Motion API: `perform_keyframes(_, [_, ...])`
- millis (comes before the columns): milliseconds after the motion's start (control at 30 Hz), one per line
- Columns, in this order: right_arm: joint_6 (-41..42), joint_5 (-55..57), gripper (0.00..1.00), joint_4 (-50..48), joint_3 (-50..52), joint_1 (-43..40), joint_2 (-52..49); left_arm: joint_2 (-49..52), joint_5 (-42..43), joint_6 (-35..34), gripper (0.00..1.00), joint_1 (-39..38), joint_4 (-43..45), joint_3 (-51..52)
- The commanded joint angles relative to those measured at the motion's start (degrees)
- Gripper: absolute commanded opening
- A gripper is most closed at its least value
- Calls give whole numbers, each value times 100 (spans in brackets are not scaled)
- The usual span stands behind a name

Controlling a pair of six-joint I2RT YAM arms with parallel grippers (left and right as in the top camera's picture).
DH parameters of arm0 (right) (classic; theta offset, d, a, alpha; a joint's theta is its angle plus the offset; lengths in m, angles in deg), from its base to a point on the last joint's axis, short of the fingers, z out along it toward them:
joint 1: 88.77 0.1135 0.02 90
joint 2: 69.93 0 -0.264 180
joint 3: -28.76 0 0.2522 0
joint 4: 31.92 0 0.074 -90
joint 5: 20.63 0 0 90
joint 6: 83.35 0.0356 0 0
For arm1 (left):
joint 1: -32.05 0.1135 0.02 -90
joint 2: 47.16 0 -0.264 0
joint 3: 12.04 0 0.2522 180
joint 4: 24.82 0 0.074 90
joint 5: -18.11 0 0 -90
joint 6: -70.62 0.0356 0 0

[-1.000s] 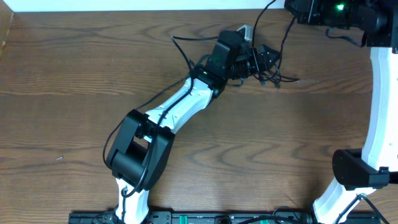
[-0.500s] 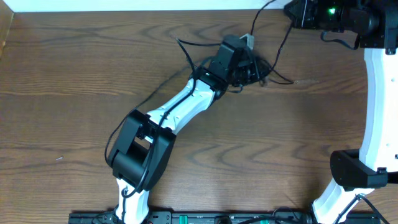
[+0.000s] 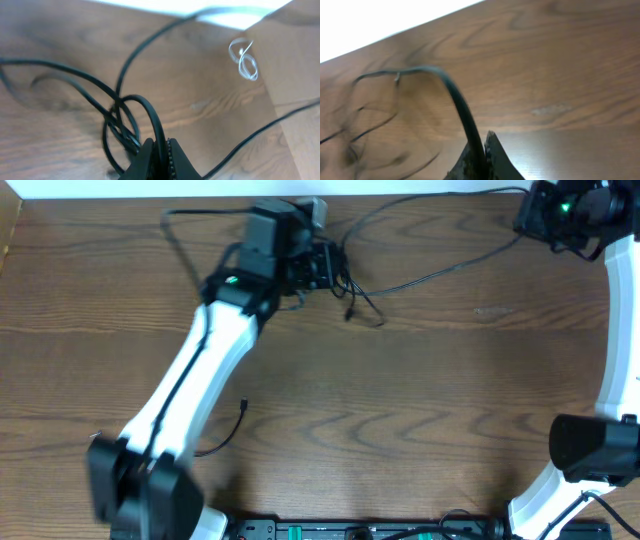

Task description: Untangle cables

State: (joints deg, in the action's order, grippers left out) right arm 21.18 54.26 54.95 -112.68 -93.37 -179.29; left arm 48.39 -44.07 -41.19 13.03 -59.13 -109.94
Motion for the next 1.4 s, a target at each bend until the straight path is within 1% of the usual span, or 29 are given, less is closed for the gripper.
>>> perform_keyframes(0, [138,284,1,-319,761,-382,26,-791,-483,422,7,297,-138,-46])
perform_keyframes(267, [295,369,1,-1158,2345,-1056,26,-1781,-1032,420,8,1250,-125,-48])
perform_keyframes(400, [367,424,1,-1637,3102,-1320,26,-2057,-1078,420,8,1821,-140,-48])
perform_keyframes(533, [323,374,1,-1978,3624,-1366,26,-2151,-1075,420,8,2199,-247,-48])
perform_keyframes(700, [-9,98,1,-2221,3851,-1272,26,-2129,-1075,420,7,2315,-328,-48])
perform_keyframes(933, [-120,90,1,-2323,3851,-1117,26,-2129,-1032,422,8,2280,-544,-48])
perform_keyframes(967, [-214,39,6,-2330,3851,-1110,26,-2129,-1029,420,7,2273,-592,-48])
perform_keyframes(1000, [-358,-83,15,-2339,3849,-1108,26,-2129,-1027,420,8,2251,-647,-48])
perform_keyframes(1033, [-487,-208,26,-2345,3851,-1104,26,-2129,-1008,422,7,2221,-697,-48])
perform_keyframes(1067, [-710,-442,43,-2354,3847,-1104,28,-2127,-951,422,7,2177,-743,-48])
perform_keyframes(1100, [-890,-656,56,-2361,3842,-1104,28,-2118,-870,422,8,2142,-774,-48])
perform_keyframes(1167, [-1296,-1215,73,-2341,3777,-1102,31,-2098,-647,424,7,2026,-839,-48])
perform_keyframes(1233, [-1572,-1624,82,-2286,3681,-1104,48,-2074,-570,422,8,1912,-883,-48])
perform_keyframes(1267, [-1727,-1818,85,-2234,3615,-1097,74,-2063,-573,424,7,1832,-907,-48])
perform_keyframes(1367, [-2249,-2323,88,-2022,3381,-1003,203,-2033,-577,490,8,1615,-929,-48])
